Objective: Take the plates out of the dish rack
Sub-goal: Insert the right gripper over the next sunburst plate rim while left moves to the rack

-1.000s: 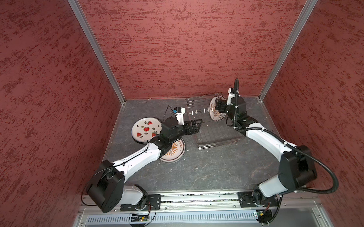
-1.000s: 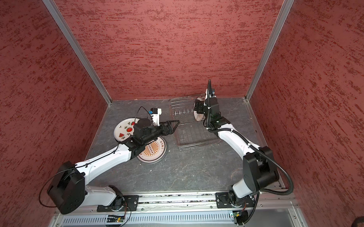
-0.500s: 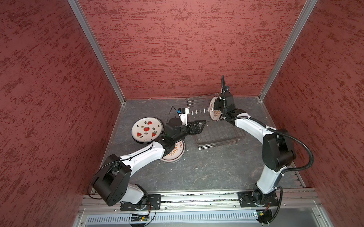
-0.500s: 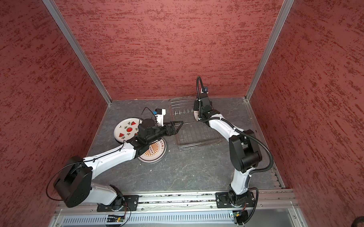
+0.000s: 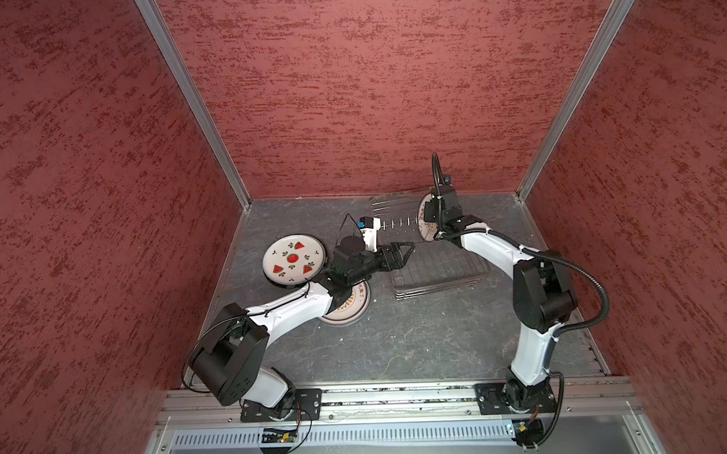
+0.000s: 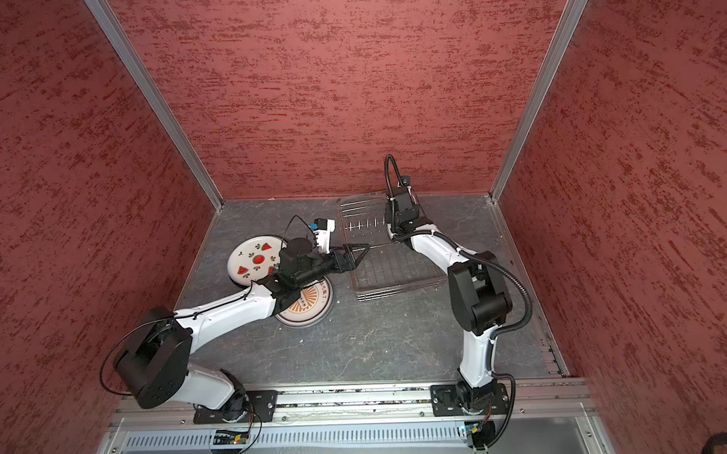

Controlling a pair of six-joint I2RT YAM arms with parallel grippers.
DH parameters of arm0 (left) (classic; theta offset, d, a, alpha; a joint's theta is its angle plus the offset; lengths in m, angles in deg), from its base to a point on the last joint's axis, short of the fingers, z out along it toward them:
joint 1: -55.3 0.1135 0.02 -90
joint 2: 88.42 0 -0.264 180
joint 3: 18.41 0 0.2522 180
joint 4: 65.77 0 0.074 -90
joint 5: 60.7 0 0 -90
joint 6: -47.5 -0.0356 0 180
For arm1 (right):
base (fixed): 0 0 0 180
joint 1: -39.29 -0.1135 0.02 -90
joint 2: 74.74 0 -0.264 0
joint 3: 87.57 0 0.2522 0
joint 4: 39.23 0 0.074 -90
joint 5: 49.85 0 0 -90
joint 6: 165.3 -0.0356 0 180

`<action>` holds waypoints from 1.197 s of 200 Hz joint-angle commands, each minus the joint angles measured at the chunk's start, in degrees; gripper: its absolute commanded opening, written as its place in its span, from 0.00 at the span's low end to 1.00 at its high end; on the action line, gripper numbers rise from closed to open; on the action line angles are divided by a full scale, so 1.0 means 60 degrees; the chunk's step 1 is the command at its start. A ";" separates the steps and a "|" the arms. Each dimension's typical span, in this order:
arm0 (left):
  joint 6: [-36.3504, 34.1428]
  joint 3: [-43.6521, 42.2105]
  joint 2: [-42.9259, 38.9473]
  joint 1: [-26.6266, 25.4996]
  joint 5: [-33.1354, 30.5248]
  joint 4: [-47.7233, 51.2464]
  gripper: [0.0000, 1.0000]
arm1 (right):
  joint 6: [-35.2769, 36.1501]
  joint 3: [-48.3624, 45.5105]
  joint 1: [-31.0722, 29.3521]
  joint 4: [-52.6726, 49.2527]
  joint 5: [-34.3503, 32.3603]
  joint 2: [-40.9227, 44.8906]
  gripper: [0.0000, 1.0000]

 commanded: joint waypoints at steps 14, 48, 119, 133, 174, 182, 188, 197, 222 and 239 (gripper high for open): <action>0.0081 0.0119 0.0146 -0.0098 0.0000 -0.0404 0.99 | 0.0079 -0.0342 -0.0014 0.0699 -0.0021 0.0573 0.29; -0.0101 0.0353 0.0326 -0.0243 -0.0153 -0.0344 1.00 | 0.0100 -0.0998 -0.0016 0.1245 -0.0130 0.1570 0.33; -0.0228 0.0652 0.0483 -0.0467 -0.0138 -0.0228 1.00 | 0.0072 -0.0439 0.0130 0.0437 0.0075 0.1033 0.30; -0.0217 0.0650 0.0484 -0.0468 -0.0134 -0.0200 0.99 | 0.0042 -0.0171 0.0130 0.0184 0.0041 0.0734 0.28; -0.0218 0.0646 0.0482 -0.0490 -0.0138 -0.0229 1.00 | 0.0100 0.0178 0.0145 -0.0013 -0.0401 0.0167 0.25; -0.0209 0.0648 0.0505 -0.0483 -0.0150 -0.0229 0.99 | 0.0107 0.0196 0.0151 -0.0019 -0.0438 0.0106 0.24; -0.0213 0.0660 0.0541 -0.0483 -0.0154 -0.0229 1.00 | 0.0111 0.0203 0.0159 -0.0032 -0.0458 0.0060 0.23; -0.0217 0.0661 0.0574 -0.0483 -0.0141 -0.0257 0.99 | 0.0102 0.0195 0.0158 -0.0007 -0.0456 0.0049 0.23; -0.0195 0.0712 0.0658 -0.0483 -0.0104 -0.0273 0.99 | 0.0115 0.0152 0.0160 0.0091 -0.0387 0.0090 0.25; -0.0188 0.0726 0.0680 -0.0483 -0.0074 -0.0292 0.99 | 0.0076 0.0152 0.0160 0.0069 -0.0346 0.0028 0.25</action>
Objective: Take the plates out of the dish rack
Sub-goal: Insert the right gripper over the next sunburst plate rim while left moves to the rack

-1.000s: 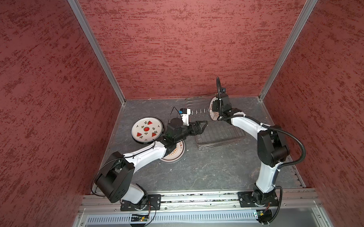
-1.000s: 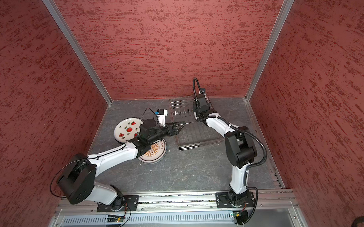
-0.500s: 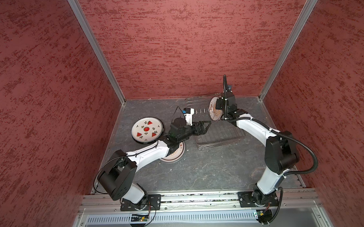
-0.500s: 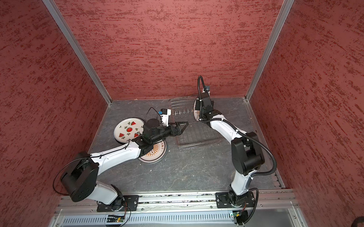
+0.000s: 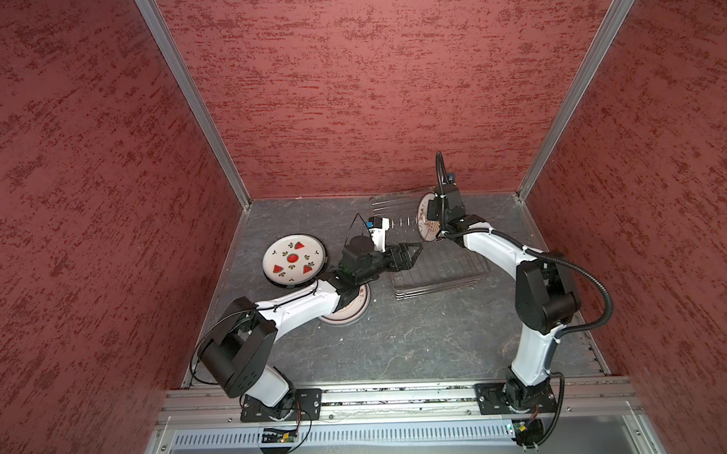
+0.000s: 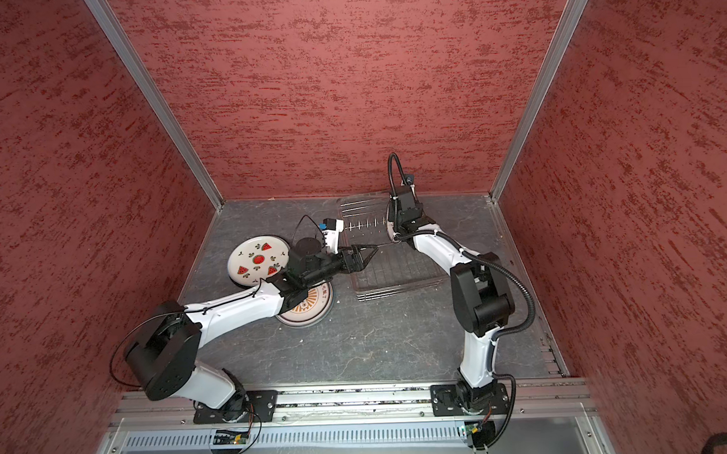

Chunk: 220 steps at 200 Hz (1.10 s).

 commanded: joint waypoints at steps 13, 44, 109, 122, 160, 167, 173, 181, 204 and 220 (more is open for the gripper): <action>-0.0134 0.0276 0.0120 -0.0054 0.0095 -0.0268 0.99 | -0.0074 0.0198 0.0054 -0.0094 -0.0008 -0.0228 0.25; -0.0120 0.0267 0.0168 -0.0056 0.0127 -0.0296 0.99 | -0.0431 0.0212 0.0185 -0.0188 0.0486 -0.0426 0.24; -0.0075 0.0131 0.0095 -0.0053 0.0060 -0.0328 1.00 | -0.0526 0.0333 0.0178 -0.0295 0.0207 -0.0394 0.09; -0.0067 0.0125 0.0089 -0.0038 0.0106 -0.0328 0.99 | -0.0487 0.0424 0.0115 -0.0387 0.0026 -0.0319 0.08; -0.0045 -0.0080 -0.0019 0.0046 0.0085 -0.0569 0.99 | -0.0144 0.0483 -0.0284 -0.0334 -0.1237 0.0052 0.08; -0.0010 -0.0163 -0.0055 0.0077 0.0086 -0.0702 0.99 | -0.0030 0.0506 -0.0374 -0.0350 -0.1498 0.0097 0.07; 0.0008 -0.0234 -0.0083 0.0093 0.0066 -0.0742 0.99 | 0.0061 0.0484 -0.0426 -0.0355 -0.1674 0.0149 0.07; 0.0035 -0.0317 -0.0121 0.0136 0.0075 -0.0771 0.99 | 0.0129 0.0450 -0.0455 -0.0358 -0.1807 0.0229 0.07; 0.0053 -0.0435 -0.0243 0.0246 0.0087 -0.0741 0.99 | 0.0441 0.0277 -0.0470 -0.0195 -0.2275 0.0500 0.06; 0.0054 -0.0501 -0.0319 0.0284 0.0080 -0.0765 0.99 | 0.0738 0.0121 -0.0501 0.0012 -0.2315 0.0796 0.04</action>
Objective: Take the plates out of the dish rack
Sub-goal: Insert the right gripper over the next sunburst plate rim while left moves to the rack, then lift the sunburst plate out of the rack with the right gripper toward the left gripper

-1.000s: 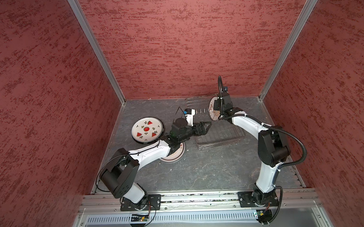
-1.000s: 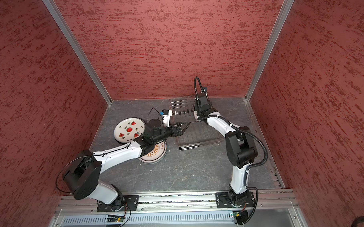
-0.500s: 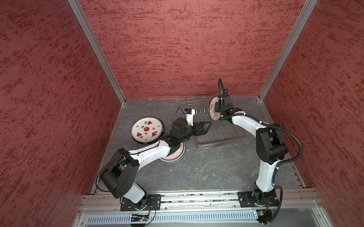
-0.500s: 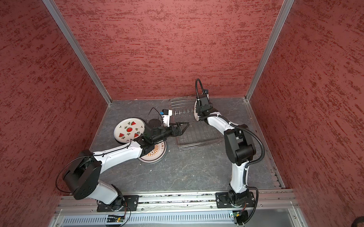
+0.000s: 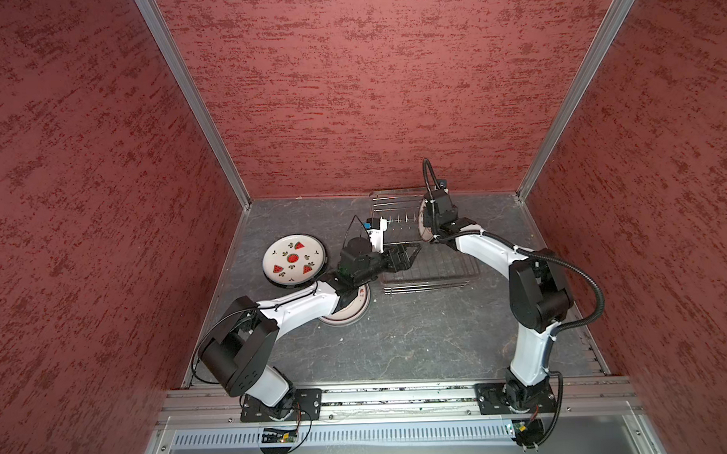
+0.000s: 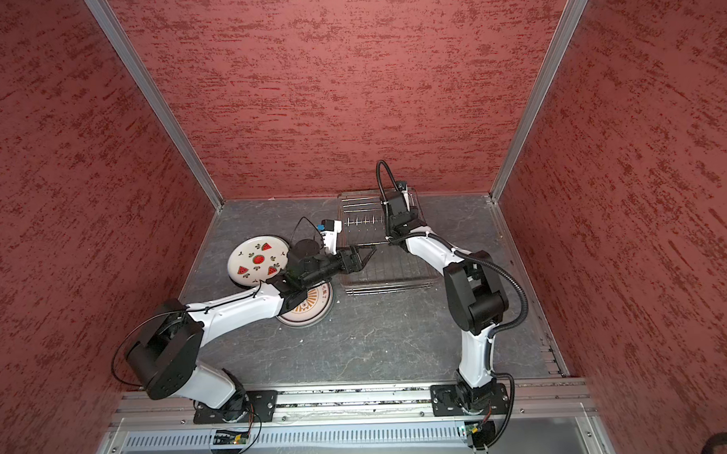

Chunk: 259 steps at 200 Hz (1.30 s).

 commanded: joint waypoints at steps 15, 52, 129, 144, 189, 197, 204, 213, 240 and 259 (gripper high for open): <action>-0.0031 -0.0177 -0.0338 0.0102 0.0025 -0.0273 1.00 | 0.0698 -0.0034 -0.0082 0.0693 -0.1007 0.1278 0.03; -0.0096 -0.0309 -0.0388 0.0130 0.0043 -0.0474 1.00 | 0.1076 -0.0768 -0.0342 0.1117 -0.1529 0.2267 0.03; -0.0453 -0.1497 -0.1676 0.0118 0.0587 -0.1737 0.99 | -0.0488 -0.3976 -0.0454 0.1309 0.0732 0.6637 0.03; -0.0509 -0.1775 -0.2175 0.0088 0.0399 -0.1519 0.99 | -0.0867 -0.4562 -0.0447 0.1373 0.1656 0.7490 0.02; -0.0564 -0.2632 -0.3787 0.0167 0.0203 -0.0681 0.99 | -0.1905 -0.5990 -0.0133 0.2315 0.4701 0.8908 0.02; -0.0517 -0.2801 -0.4078 0.0200 0.0180 -0.0609 0.99 | -0.2117 -0.6149 -0.0029 0.2473 0.5255 0.8967 0.01; -0.0464 -0.2970 -0.4304 0.0230 0.0150 -0.0571 0.99 | -0.2284 -0.6279 0.0040 0.2638 0.5676 0.9022 0.01; -0.0417 -0.3199 -0.4592 0.0284 0.0099 -0.0522 1.00 | -0.2460 -0.6466 0.0122 0.2863 0.6170 0.9112 0.00; -0.0109 -0.3822 -0.5276 0.0549 -0.0036 -0.0422 1.00 | -0.3085 -0.7032 0.0430 0.3621 0.7648 0.9438 0.00; 0.0197 -0.4000 -0.5365 0.0814 0.0355 -0.0543 0.99 | -0.3620 -0.7374 0.0527 0.4337 0.8745 0.9400 0.00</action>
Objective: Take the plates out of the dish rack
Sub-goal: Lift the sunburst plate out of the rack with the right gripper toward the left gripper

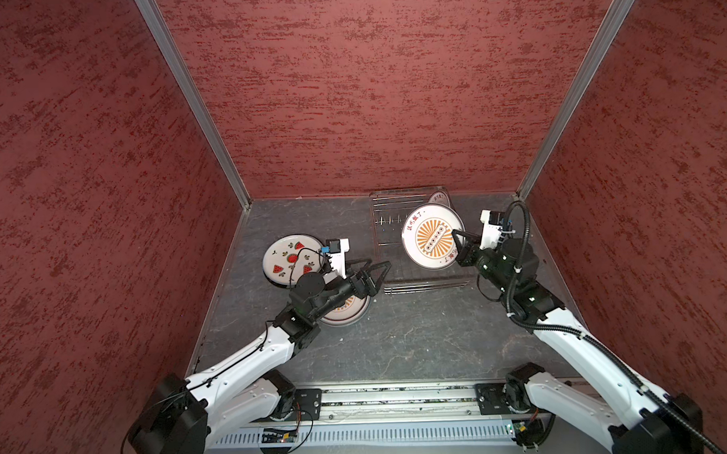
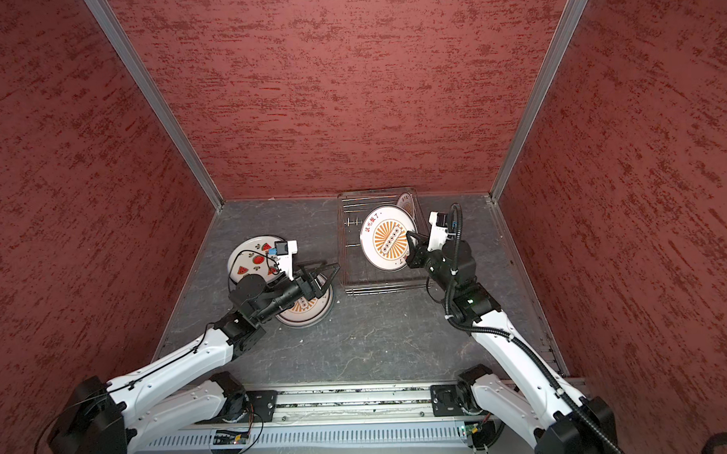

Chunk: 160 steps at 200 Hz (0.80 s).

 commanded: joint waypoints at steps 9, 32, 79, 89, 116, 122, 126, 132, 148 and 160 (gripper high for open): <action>0.0388 -0.0215 -0.0116 0.0295 0.0424 -0.0033 0.99 | -0.1191 -0.0289 0.0150 0.2237 0.2591 0.0137 0.00; 0.0377 -0.0247 0.0082 0.0032 0.0469 -0.0484 0.99 | -0.1515 -0.0566 0.0152 0.2874 0.3111 -0.0134 0.00; 0.0388 0.0451 0.1219 -0.0312 0.0423 -0.0828 0.92 | -0.1970 -0.0734 0.0152 0.3407 0.3817 -0.0707 0.00; 0.0452 0.0474 0.1421 -0.0340 0.0458 -0.0996 0.76 | -0.2006 -0.0772 0.0152 0.3534 0.3922 -0.0770 0.00; 0.0605 0.0502 0.1787 -0.0399 0.0630 -0.1278 0.48 | -0.1886 -0.0783 0.0160 0.3460 0.3846 -0.0959 0.00; 0.0619 0.0494 0.1840 -0.0399 0.0630 -0.1295 0.45 | -0.1848 -0.0755 0.0169 0.3422 0.3808 -0.1003 0.00; 0.0638 0.0501 0.1878 -0.0400 0.0626 -0.1297 0.42 | -0.1825 -0.0748 0.0167 0.3413 0.3807 -0.1036 0.00; 0.0657 0.0501 0.1925 -0.0393 0.0590 -0.1297 0.41 | -0.1817 -0.0731 0.0181 0.3428 0.3855 -0.1080 0.00; 0.0749 0.0460 0.2049 -0.0369 0.0485 -0.1430 0.36 | -0.1894 -0.0716 0.0197 0.3592 0.4068 -0.1213 0.00; 0.0857 0.0480 0.2174 -0.0342 0.0524 -0.1590 0.32 | -0.2002 -0.0729 0.0196 0.3777 0.4252 -0.1297 0.00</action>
